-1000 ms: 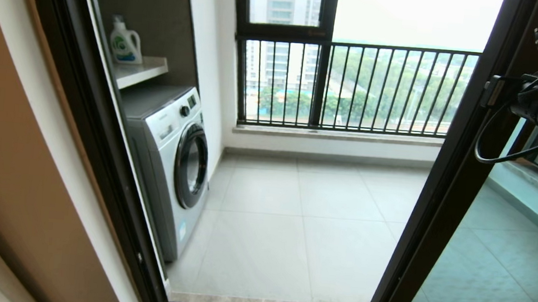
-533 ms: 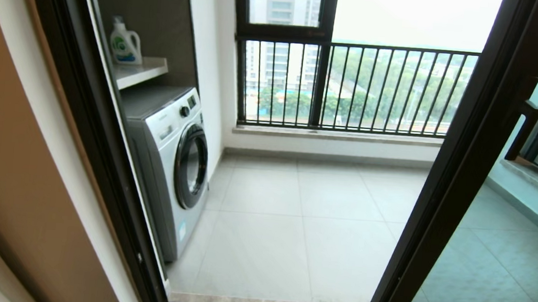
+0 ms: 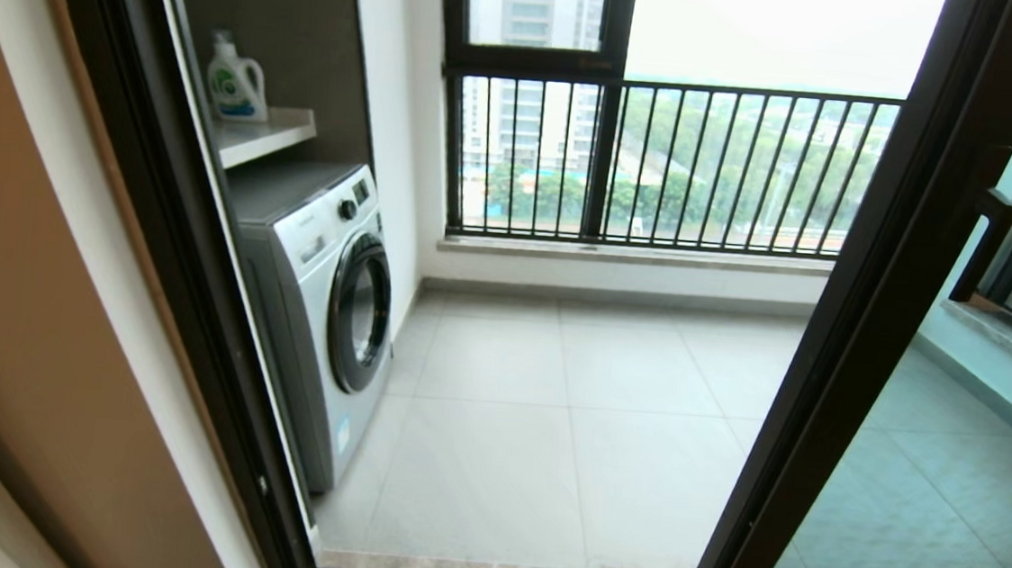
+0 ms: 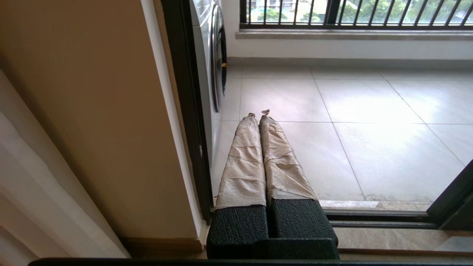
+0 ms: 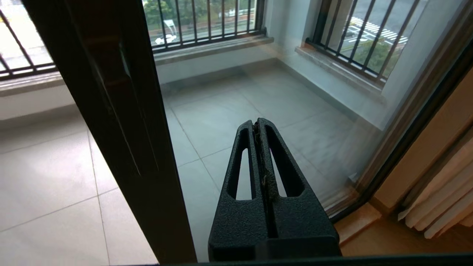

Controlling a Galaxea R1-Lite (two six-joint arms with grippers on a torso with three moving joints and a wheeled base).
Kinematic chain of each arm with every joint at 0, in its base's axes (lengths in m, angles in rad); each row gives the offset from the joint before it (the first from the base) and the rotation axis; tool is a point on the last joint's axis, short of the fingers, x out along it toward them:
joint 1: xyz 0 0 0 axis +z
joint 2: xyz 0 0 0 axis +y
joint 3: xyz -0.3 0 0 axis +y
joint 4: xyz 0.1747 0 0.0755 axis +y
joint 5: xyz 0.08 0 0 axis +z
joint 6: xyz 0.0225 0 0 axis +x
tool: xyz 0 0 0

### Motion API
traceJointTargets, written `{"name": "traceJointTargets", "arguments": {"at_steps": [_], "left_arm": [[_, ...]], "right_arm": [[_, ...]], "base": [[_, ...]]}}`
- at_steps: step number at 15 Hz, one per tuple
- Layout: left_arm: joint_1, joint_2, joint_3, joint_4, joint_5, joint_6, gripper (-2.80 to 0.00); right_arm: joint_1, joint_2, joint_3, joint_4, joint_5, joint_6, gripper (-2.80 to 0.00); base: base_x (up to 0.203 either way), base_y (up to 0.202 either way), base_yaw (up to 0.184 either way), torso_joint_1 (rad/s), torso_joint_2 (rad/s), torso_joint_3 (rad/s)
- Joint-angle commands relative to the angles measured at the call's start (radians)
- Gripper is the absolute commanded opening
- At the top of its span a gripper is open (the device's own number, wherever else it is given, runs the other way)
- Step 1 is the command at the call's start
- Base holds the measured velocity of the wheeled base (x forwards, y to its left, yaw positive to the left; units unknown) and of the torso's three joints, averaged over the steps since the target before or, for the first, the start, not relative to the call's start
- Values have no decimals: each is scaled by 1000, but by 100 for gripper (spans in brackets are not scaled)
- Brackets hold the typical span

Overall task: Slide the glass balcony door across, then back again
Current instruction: Close the slid door

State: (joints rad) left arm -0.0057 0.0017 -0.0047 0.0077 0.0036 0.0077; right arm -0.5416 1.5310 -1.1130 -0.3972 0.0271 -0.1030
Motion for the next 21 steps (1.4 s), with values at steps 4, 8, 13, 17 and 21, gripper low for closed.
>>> {"name": "traceJointTargets", "arguments": {"at_steps": [4,8,13,17,21], "left_arm": [[0,1,0,0,0,0,-280],[1,1,0,0,0,0,-280],[1,1,0,0,0,0,-280],[1,1,0,0,0,0,-280],[0,1,0,0,1,0,-280]], "right_arm": [[-19,278,-59,-225,140,-6,-280],[-4,403,-195,-257,152,-7,-280],[74,433,-238,-257,150,-6,-280],[131,426,-240,-258,142,-6,-280],[170,427,-243,-259,125,-6,-280]], "base": [[0,0,0,0,0,0],[0,0,0,0,0,0],[0,0,0,0,0,0],[0,0,0,0,0,0],[0,0,0,0,0,0]]}}
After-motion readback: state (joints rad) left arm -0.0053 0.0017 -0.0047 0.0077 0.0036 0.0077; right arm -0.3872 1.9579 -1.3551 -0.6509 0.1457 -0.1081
